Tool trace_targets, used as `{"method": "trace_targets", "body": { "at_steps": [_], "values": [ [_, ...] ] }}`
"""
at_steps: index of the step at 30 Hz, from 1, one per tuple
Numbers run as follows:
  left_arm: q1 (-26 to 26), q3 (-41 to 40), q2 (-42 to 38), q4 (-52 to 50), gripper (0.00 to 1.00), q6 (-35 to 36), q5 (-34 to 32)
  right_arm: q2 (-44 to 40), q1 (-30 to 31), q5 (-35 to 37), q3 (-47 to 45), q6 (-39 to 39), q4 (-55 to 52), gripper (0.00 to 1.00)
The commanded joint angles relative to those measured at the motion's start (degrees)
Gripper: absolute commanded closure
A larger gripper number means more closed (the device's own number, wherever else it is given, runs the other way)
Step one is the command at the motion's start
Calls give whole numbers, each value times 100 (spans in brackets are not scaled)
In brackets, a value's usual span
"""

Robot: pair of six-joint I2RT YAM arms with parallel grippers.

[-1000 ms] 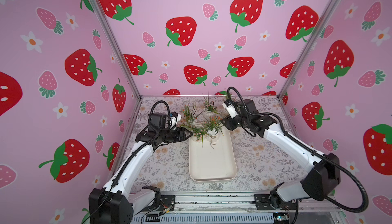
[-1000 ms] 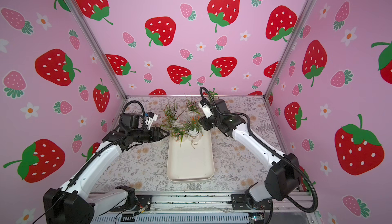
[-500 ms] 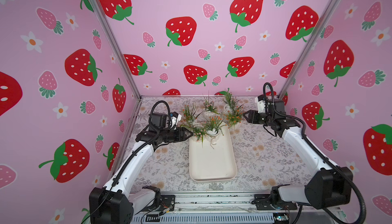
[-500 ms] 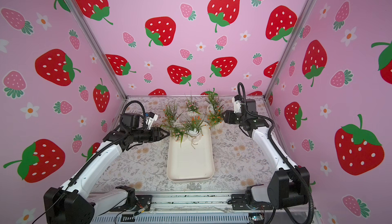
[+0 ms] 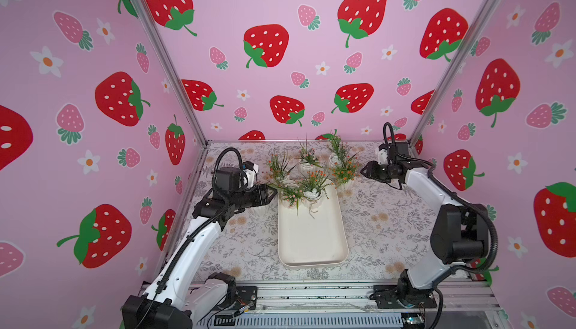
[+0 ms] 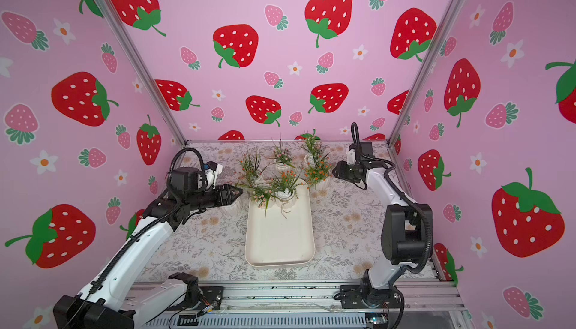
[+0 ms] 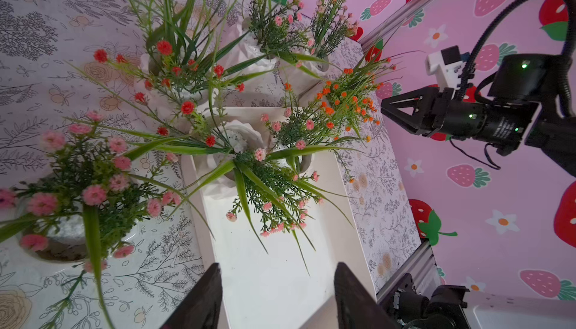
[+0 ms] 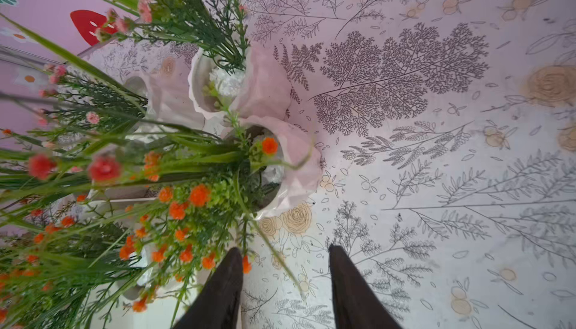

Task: Put the potted gypsophila into the storage box
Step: Pick up the baby's breath potted plant from the center of the board.

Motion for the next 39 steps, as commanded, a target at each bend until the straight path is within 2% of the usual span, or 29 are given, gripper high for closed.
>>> {"method": "trace_targets", "body": {
  "at_steps": [1,9,21,31,39],
  "values": [
    [-2,-28,10,104,40,77,-12,272,-29,-81,196,136,-77,57],
    [0,-1,60,70,40,109,38,797,-29,-146,482,254,75,67],
    [9,35,117,25,40,89,251,1389,23,-592,776,352,340,69],
    [9,60,126,-10,40,72,335,1615,94,-376,836,369,330,75],
    [9,60,136,-2,40,102,331,1845,212,-257,994,299,186,76]
  ]
}}
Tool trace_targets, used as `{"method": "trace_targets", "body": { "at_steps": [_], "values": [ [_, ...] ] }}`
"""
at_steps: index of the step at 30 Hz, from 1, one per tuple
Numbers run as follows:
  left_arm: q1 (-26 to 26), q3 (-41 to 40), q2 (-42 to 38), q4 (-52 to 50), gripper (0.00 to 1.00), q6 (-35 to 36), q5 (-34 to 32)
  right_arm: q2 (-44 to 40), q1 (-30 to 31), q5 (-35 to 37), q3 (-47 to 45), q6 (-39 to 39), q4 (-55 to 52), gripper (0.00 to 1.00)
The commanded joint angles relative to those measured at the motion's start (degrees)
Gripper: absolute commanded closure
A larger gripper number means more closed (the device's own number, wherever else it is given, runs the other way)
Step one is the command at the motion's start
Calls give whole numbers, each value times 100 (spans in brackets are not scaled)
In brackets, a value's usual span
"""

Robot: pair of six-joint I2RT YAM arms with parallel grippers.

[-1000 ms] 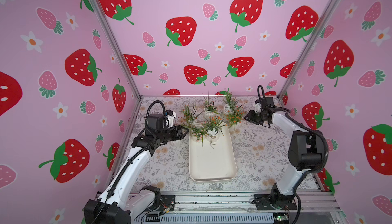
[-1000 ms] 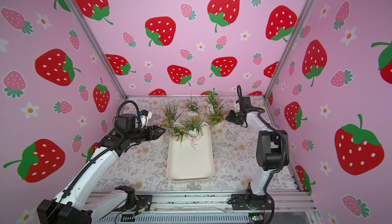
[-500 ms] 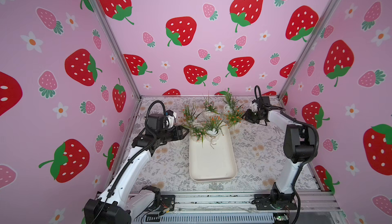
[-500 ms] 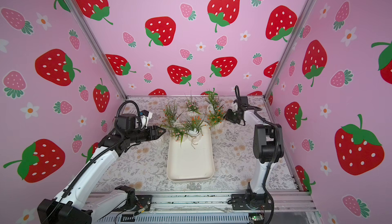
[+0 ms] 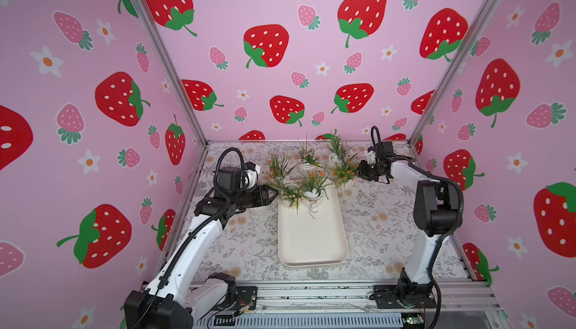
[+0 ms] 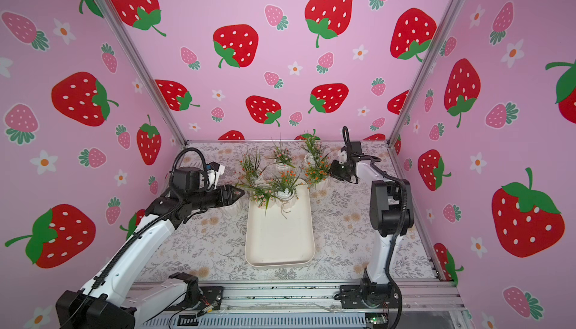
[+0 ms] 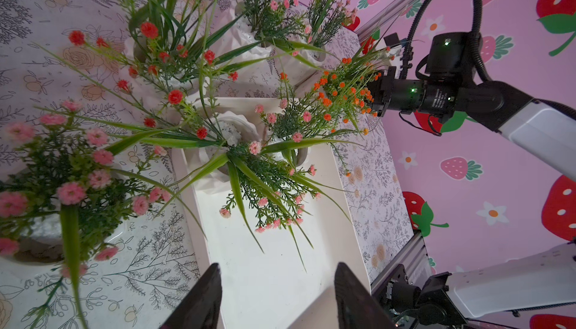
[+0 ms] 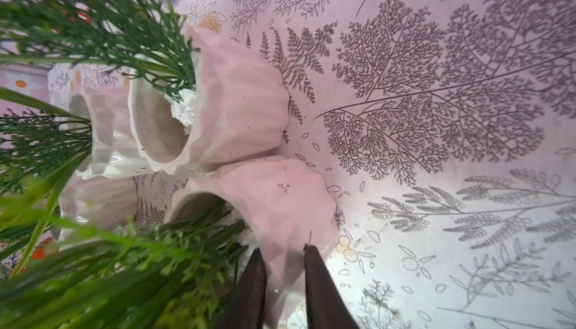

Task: Put the potted gypsophila into the storage box
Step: Pick up the baby's breath potted plant from the center of the board.

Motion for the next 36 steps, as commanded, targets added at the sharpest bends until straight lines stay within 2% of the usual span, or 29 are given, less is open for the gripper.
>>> {"method": "trace_targets", "body": {
  "at_steps": [1,5,11,23,36],
  "values": [
    [8,60,6,11,40,106,85,216,95,273,148,-12,-163,77],
    [8,59,-14,13,40,136,79,279,198,708,256,-211,-392,77],
    [14,59,-10,6,40,137,77,210,204,718,239,-228,-395,88],
    [30,91,56,-41,40,138,98,-319,207,777,-28,-186,-268,100],
    [32,94,39,-42,40,136,95,-1425,210,927,-614,-62,-139,100]
  ]
}}
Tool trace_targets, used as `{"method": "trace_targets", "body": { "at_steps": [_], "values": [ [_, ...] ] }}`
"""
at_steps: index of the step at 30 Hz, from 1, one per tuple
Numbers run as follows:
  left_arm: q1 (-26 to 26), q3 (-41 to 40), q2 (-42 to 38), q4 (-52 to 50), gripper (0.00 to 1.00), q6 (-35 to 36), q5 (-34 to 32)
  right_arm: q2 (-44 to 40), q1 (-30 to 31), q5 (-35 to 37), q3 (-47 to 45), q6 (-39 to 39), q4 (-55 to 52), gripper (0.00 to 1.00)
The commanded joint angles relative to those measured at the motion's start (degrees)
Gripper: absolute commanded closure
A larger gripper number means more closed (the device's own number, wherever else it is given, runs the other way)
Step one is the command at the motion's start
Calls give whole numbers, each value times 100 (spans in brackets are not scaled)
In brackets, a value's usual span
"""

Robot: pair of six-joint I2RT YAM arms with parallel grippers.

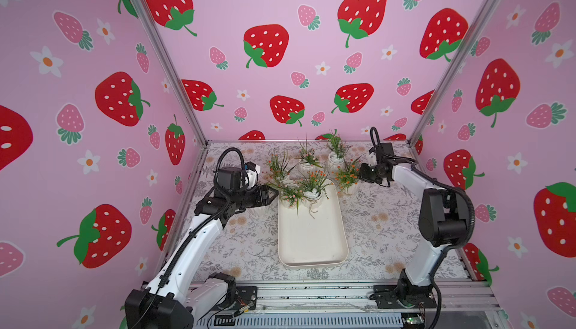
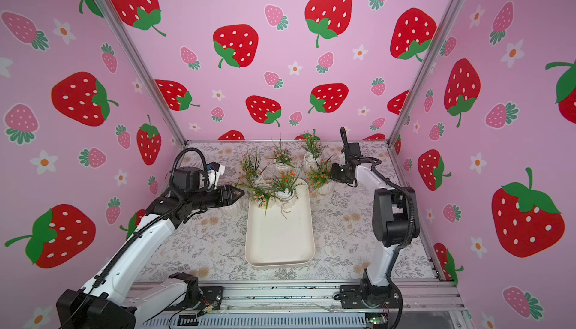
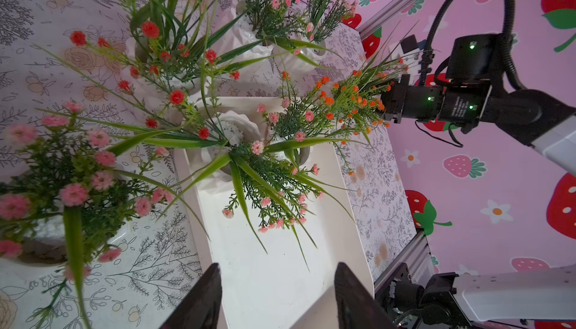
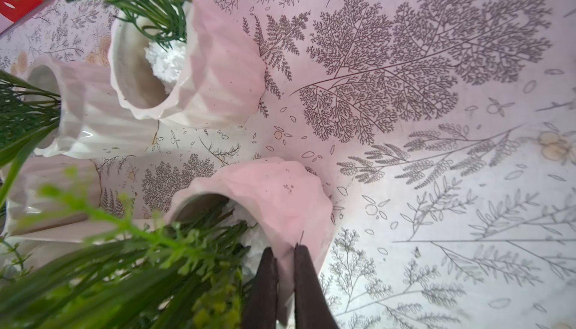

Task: Put the potted gypsophila into the storage box
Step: Pick up the baby's breath potted plant from the center of the board.

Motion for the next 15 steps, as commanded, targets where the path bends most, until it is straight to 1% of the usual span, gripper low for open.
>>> {"method": "trace_targets", "body": {
  "at_steps": [1,5,9,15],
  "values": [
    [11,90,8,-18,40,47,78,-628,15,1,-60,107,120,100],
    [17,87,21,-22,40,38,86,-1055,10,40,-205,98,96,100],
    [12,108,45,-30,40,29,120,-1373,10,-83,-299,44,76,100],
    [37,139,57,-80,40,30,130,-1819,10,-632,-379,-349,3,100]
  ]
}}
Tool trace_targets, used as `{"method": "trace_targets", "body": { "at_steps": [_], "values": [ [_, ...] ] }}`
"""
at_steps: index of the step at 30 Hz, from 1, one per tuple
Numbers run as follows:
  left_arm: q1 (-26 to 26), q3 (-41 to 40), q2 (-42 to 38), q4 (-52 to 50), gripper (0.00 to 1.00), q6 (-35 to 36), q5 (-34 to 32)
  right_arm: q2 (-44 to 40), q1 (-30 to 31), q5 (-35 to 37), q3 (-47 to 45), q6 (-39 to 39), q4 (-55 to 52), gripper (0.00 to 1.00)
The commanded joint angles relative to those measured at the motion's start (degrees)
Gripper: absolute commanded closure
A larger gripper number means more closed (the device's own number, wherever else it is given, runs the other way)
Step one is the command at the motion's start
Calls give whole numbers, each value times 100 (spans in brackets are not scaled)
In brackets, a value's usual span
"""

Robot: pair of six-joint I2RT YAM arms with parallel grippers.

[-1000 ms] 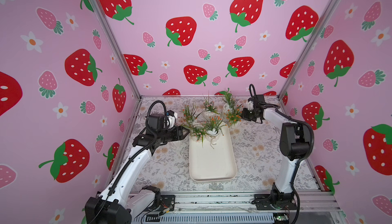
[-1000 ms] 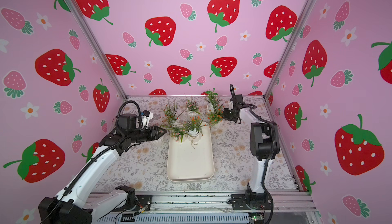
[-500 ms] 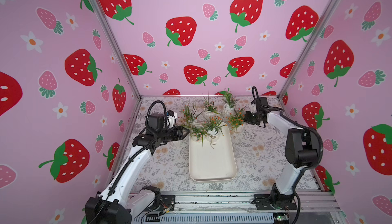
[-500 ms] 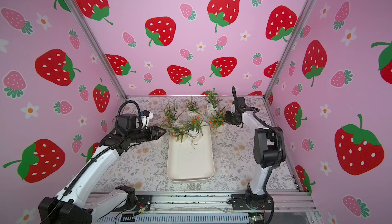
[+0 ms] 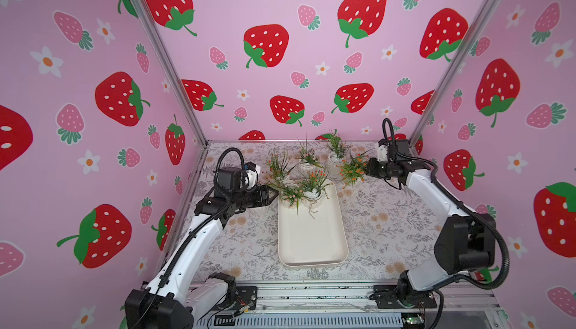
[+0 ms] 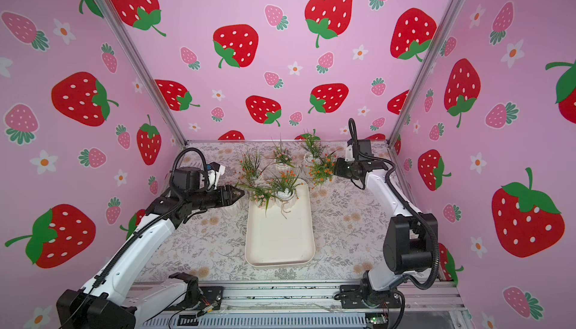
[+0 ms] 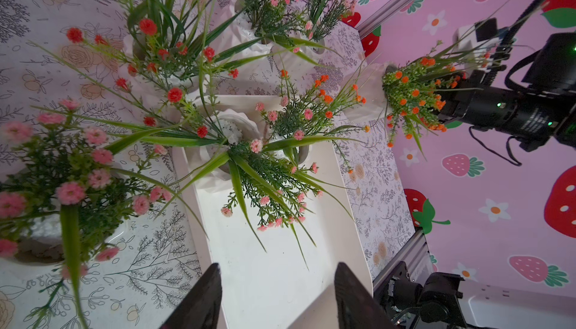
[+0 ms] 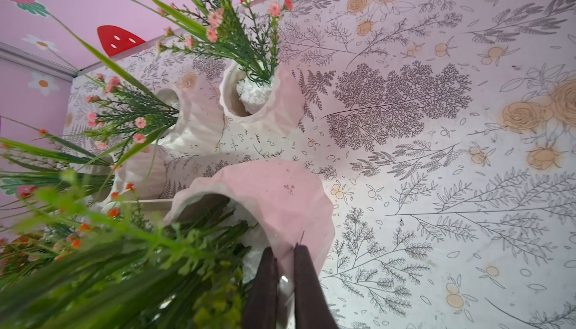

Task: Put the potted gypsophila into the storage box
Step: Pick up the baby's breath potted plant from the center of the board, then place the baby's breath potted plant at the storage box.

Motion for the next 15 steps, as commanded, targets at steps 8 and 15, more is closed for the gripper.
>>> {"method": "trace_targets", "body": {
  "at_steps": [8,15],
  "values": [
    [58,209,184,-187,40,5,216,-695,18,-1595,-137,-862,-113,100],
    [61,198,140,-169,40,27,174,-969,311,-2256,-303,-1540,-625,100]
  ]
}}
